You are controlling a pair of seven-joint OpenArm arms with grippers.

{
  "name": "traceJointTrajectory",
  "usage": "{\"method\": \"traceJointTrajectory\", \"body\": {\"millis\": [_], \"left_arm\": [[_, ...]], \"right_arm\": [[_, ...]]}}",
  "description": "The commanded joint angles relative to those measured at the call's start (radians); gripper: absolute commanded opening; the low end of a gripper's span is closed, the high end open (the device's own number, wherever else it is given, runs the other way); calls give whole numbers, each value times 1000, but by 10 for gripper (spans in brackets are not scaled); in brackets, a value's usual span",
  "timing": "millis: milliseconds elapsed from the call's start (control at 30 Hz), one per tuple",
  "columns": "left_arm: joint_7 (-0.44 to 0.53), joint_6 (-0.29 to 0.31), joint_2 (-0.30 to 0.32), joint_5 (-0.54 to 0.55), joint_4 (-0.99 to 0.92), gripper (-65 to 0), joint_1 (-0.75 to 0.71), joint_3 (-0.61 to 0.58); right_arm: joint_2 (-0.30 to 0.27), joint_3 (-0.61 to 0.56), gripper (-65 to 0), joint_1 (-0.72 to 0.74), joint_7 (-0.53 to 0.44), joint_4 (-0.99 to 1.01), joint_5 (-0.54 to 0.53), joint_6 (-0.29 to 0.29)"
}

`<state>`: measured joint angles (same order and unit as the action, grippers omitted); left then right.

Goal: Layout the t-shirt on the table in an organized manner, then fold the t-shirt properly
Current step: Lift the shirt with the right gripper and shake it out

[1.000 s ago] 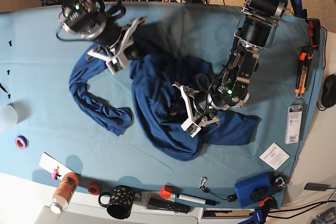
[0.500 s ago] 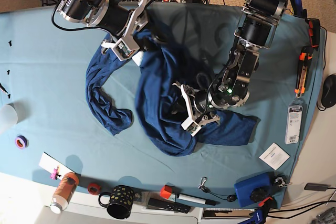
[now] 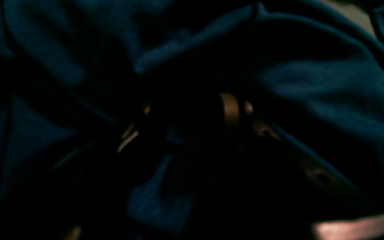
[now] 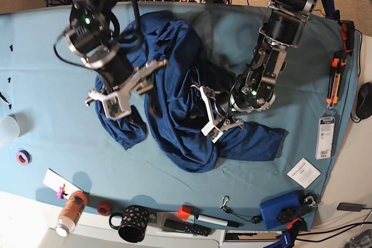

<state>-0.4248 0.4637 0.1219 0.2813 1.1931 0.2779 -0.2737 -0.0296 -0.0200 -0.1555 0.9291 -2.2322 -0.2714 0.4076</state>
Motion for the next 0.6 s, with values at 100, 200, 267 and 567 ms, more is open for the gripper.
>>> {"method": "traceJointTrajectory", "body": {"millis": [100, 200, 267, 567], "left_arm": [[14, 5, -3, 10, 18, -405, 14, 2], [14, 5, -3, 10, 18, -405, 12, 2], [14, 5, -3, 9, 18, -405, 10, 2], [14, 4, -3, 6, 18, -405, 2, 2]], "right_arm": [[1, 2, -386, 101, -70, 167, 79, -24], [-4, 2, -386, 190, -76, 342, 82, -24], [-4, 2, -386, 251, -77, 453, 82, -24], [-4, 2, -386, 436, -95, 745, 150, -72]]}}
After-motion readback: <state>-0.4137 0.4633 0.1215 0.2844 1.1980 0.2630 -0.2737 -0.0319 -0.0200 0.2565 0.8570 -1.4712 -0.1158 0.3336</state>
